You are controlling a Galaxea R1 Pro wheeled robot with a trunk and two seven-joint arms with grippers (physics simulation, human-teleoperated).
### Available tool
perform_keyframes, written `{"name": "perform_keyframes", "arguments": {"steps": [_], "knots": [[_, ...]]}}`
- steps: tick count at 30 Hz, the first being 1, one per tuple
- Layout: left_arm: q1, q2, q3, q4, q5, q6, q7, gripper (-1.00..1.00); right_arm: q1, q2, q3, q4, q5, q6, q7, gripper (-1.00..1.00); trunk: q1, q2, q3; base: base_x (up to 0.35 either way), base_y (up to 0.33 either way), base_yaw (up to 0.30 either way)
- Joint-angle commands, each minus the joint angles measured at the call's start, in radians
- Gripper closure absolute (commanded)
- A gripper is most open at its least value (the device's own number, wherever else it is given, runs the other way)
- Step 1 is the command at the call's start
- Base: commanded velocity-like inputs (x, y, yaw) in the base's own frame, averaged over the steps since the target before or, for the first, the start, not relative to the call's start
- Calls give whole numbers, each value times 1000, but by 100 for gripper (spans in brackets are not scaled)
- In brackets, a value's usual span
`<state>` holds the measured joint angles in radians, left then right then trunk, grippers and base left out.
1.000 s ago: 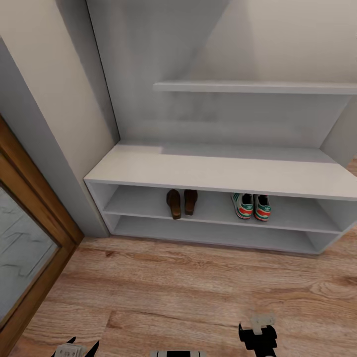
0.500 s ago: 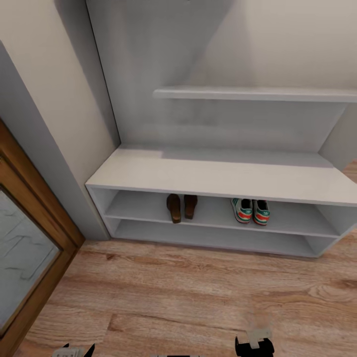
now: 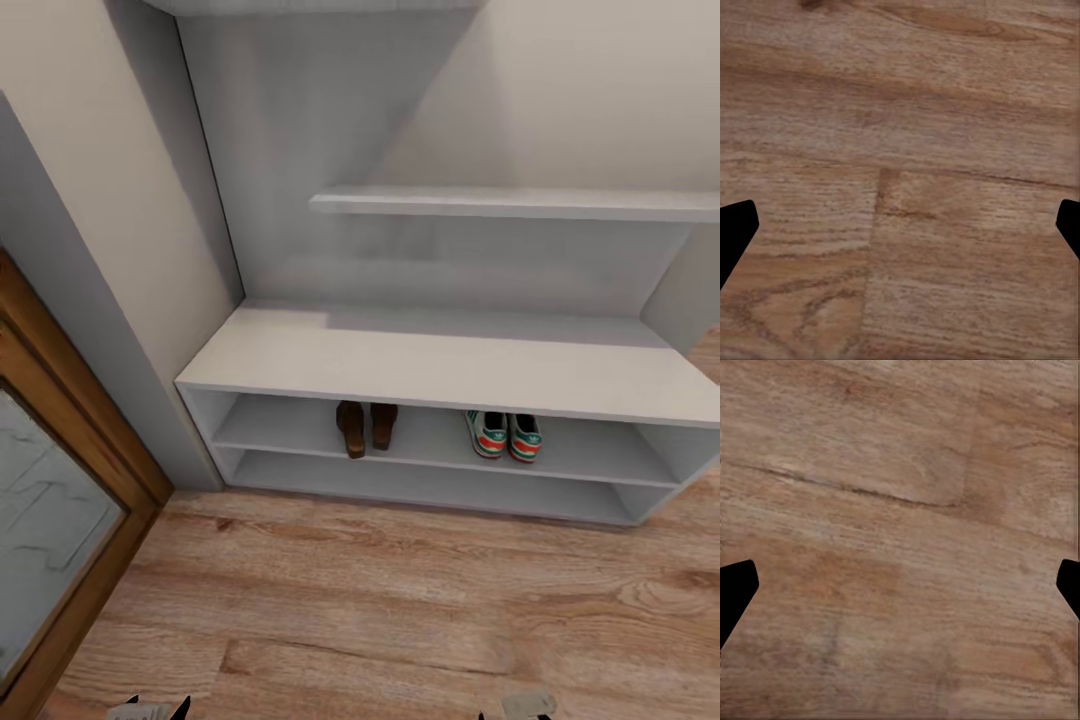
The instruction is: Pick up the two gym shoes and the two sandals from the corridor floor and place them onto the hallstand (shoe rack) in the corridor, making sure they are on the rack and not on the floor. Arrange them so the two gym shoes are next to each other and the two sandals are next to each other.
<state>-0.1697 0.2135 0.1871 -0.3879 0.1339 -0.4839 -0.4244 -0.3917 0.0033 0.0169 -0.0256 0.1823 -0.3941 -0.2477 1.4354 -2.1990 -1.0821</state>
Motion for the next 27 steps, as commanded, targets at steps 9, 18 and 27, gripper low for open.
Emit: {"name": "perform_keyframes", "arguments": {"steps": [9,18,27], "knots": [[-1,0,3,1,9,1,-10,-100,3,1,1,1,9,0,-9,-100,-35,63,28,0,0,0],[-1,0,4,1,8,1,-10,-100,4,0,1,1,9,0,-9,-100,-69,126,56,0,0,0],[-1,0,4,1,7,2,-10,-100,4,2,1,1,9,0,-8,-100,-85,154,68,0,0,0]]}}
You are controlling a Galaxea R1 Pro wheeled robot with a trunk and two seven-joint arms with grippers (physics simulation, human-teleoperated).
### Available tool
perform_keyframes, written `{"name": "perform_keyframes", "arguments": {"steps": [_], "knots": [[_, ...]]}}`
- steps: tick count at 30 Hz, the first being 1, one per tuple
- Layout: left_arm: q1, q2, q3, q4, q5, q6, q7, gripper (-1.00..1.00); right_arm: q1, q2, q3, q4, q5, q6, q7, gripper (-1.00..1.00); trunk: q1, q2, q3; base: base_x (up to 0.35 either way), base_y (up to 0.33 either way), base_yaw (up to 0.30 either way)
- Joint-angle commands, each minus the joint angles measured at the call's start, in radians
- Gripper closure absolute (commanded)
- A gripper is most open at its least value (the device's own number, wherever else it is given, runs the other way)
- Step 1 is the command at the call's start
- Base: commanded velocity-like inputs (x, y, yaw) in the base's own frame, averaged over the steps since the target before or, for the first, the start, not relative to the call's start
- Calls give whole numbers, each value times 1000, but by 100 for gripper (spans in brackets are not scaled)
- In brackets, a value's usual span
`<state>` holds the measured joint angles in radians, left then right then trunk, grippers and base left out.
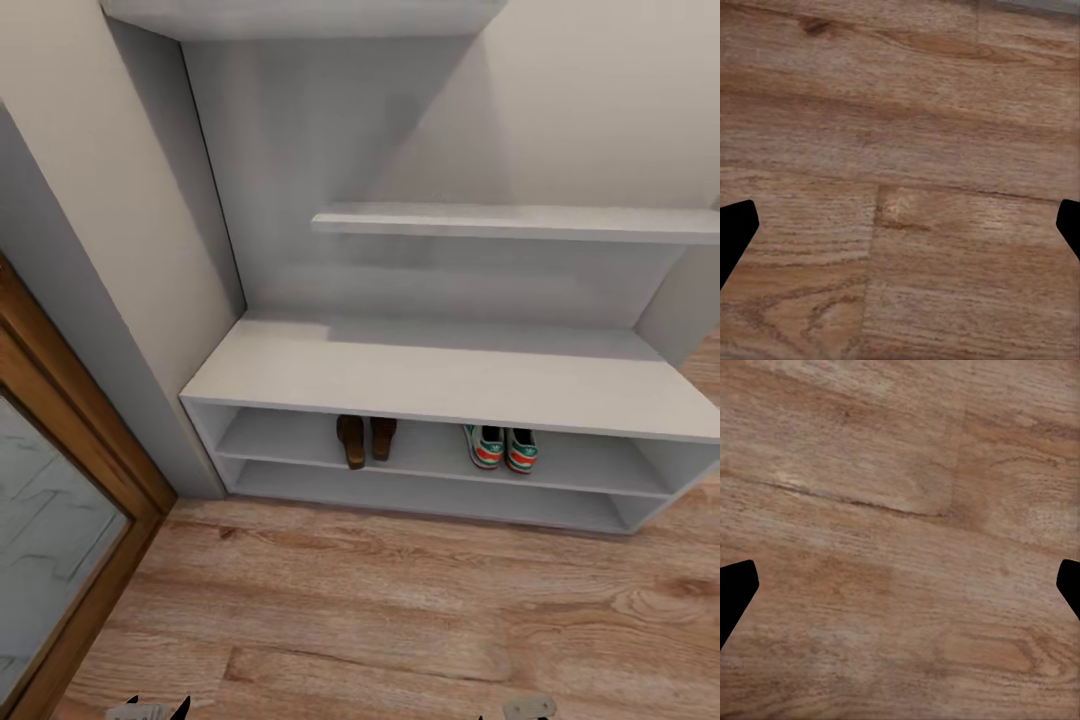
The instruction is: Pick up the two gym shoes and the two sandals from the corridor floor and place them onto the hallstand (shoe rack) in the corridor, making sure they are on the rack and not on the floor. Arrange them so the two gym shoes are next to each other and the two sandals are next to each other.
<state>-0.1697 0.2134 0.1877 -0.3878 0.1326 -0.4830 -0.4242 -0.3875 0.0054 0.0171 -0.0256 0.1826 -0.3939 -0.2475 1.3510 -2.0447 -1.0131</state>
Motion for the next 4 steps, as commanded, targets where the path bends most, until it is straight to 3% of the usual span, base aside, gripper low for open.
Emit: {"name": "perform_keyframes", "arguments": {"steps": [1,4], "knots": [[-1,0,3,1,8,1,-10,-100,-1,0,1,1,9,0,-9,-100,0,0,-1,0,0,0],[-1,0,3,1,7,1,-10,-100,-1,-1,1,1,9,0,-9,-100,0,0,-1,0,0,0]]}}
